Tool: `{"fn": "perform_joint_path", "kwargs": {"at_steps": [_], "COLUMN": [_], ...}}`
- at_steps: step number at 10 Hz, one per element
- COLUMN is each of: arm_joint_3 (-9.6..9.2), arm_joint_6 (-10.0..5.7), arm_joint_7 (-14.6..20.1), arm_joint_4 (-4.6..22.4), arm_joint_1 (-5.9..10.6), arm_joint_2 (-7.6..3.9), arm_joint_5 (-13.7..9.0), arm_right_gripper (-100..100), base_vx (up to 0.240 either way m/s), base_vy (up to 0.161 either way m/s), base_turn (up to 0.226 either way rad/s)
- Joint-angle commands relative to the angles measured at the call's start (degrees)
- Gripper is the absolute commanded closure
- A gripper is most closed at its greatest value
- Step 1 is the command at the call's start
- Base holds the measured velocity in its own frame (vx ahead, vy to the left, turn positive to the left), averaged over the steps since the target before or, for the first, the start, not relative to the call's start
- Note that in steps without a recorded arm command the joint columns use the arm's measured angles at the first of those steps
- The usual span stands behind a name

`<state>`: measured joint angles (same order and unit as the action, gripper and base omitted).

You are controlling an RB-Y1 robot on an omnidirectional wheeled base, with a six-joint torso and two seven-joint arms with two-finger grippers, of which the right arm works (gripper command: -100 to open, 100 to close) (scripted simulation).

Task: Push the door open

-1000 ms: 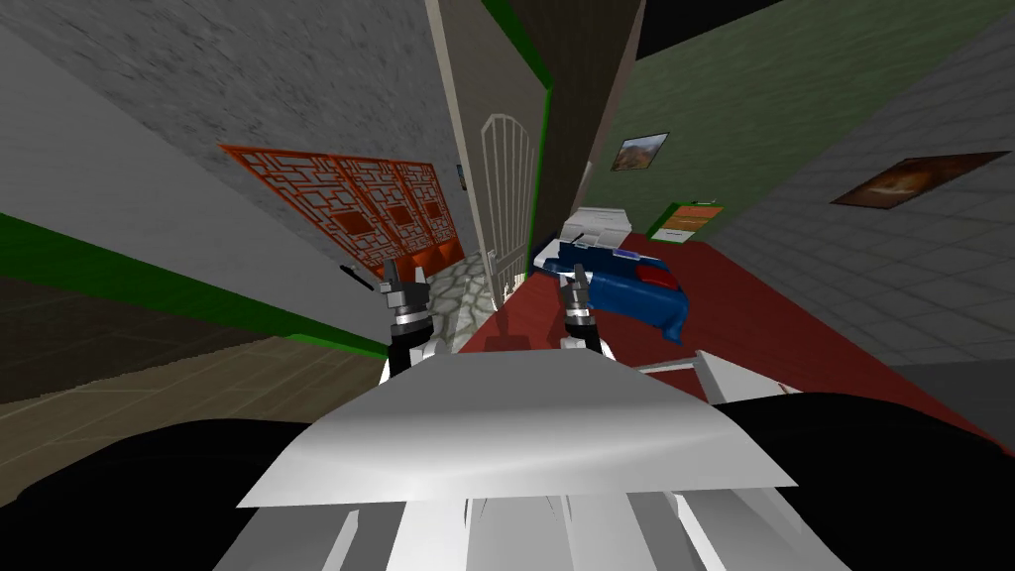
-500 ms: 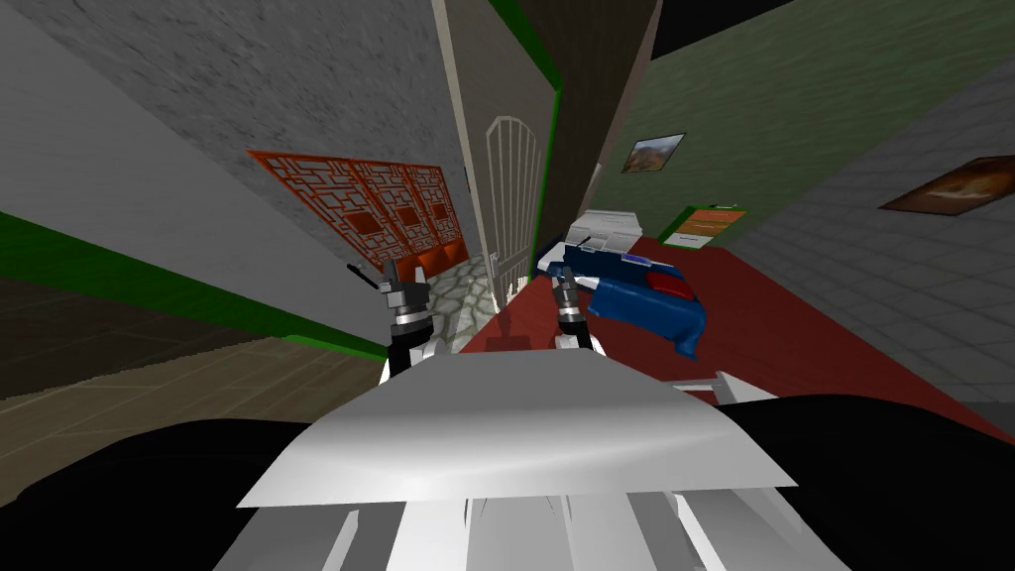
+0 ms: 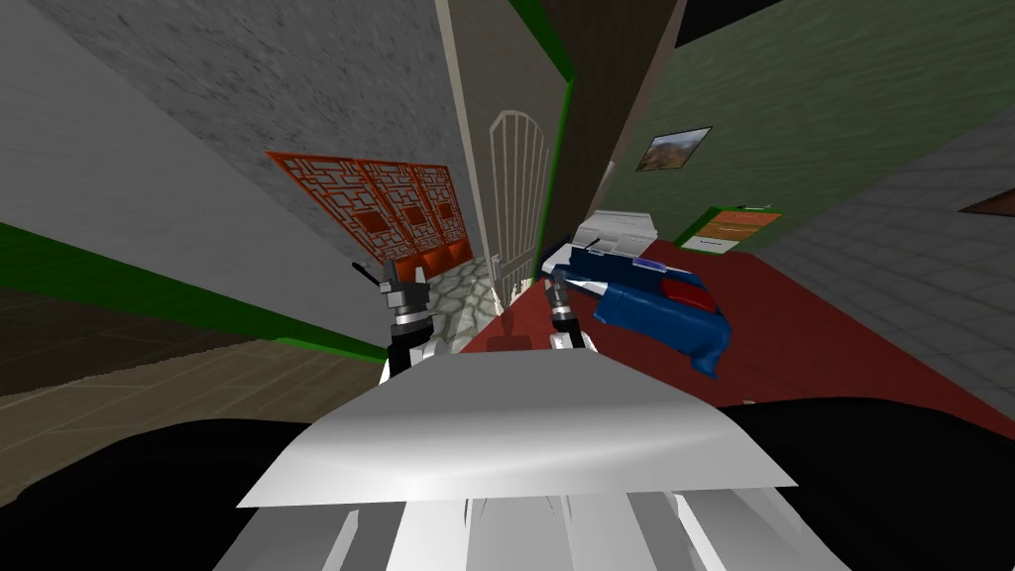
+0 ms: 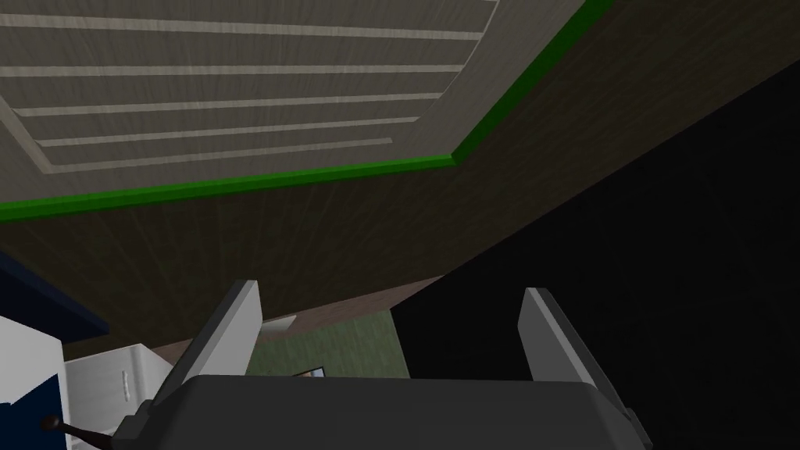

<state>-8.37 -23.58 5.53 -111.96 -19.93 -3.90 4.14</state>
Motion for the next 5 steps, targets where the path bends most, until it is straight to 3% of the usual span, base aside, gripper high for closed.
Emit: {"fn": "perform_joint_path", "kwargs": {"at_steps": [1,5], "arm_joint_3": [-0.56,-2.16], "arm_joint_6": [0.22,1.05], "arm_joint_7": [-0.1,-0.4], "arm_joint_4": [2.2,7.3], "arm_joint_1": [1.17,4.18], "arm_joint_2": [-0.24,-0.52], "arm_joint_5": [-0.2,-0.7], "arm_right_gripper": [-100,-100], "base_vx": [0.088,0.080], "base_vy": [-0.070,-0.070], "base_turn": [0.122,0.128]}}
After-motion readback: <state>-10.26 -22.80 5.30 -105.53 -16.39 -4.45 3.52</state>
